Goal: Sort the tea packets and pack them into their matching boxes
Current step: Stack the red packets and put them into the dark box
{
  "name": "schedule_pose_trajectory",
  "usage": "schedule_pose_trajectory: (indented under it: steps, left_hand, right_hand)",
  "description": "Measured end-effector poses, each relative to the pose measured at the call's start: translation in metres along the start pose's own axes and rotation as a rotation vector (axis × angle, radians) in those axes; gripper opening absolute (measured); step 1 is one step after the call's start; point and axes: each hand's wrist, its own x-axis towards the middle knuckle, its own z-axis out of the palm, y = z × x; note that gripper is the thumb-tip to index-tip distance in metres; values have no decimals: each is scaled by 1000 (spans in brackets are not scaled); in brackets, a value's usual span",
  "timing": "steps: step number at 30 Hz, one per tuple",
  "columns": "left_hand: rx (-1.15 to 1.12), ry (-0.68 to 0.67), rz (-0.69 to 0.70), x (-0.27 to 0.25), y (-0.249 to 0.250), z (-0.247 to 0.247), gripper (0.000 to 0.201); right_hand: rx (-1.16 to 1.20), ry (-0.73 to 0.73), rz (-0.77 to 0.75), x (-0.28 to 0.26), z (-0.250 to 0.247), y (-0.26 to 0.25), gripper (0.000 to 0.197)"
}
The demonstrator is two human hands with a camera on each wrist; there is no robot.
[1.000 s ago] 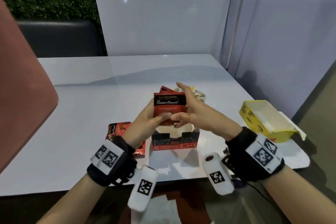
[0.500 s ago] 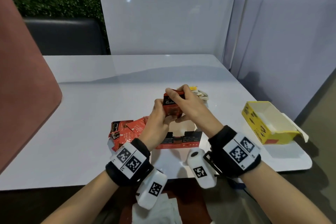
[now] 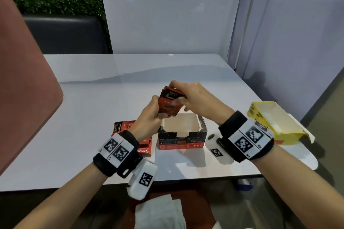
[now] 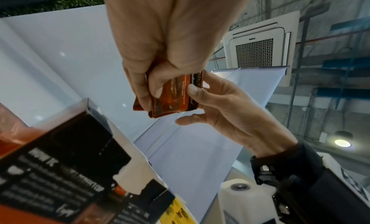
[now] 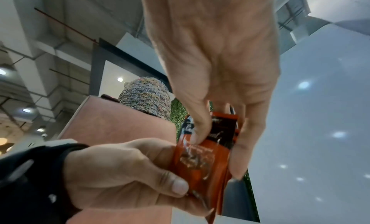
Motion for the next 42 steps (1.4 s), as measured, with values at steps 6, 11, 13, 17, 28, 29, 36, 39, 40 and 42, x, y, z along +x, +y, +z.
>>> schedule_pose_trajectory:
  steps: [6,11,13,17,28,29,36,39,40,42]
  left_hand:
    - [35,-84,-139,-8,-16,-13,95]
    - [99,-289,-239,-18,-42,-5,133]
    - [94,-300,-226,-15,-46,1,128]
    - [127,-319,-214,-9,-47,-1,123]
    - [48,-343,-231,-7,-53,-6,125]
    - [22,-340,-234,-7,-55,-7,126]
    - [90,-321,-232,-8,-63,-7,133]
    - [131,-341,-234,-7,-60,-5,128]
    - [142,-352,-221,-6,-58,-4,125]
    - [156,-354,-181,-7,-57,-1,116]
  right_hand:
    - [-267,-4,-121,11,7,26,19]
    - [-382,-328,-213,6,31,39,26]
    - [-387,-404,-254,5,41,37,30]
    - [-373,-496,-282,15,51,39,40]
    - [-62,-540,-221,19,46,54,40]
    - [-20,-485,-223,17,43,56,38]
    - [-114,-235,-106,-2,38,52,22]
    - [-286,-440,9,-2,47,45,23]
    - [-291,-443,19,0,52,42,24]
    - [-258,-438,-5,5,62,39,29]
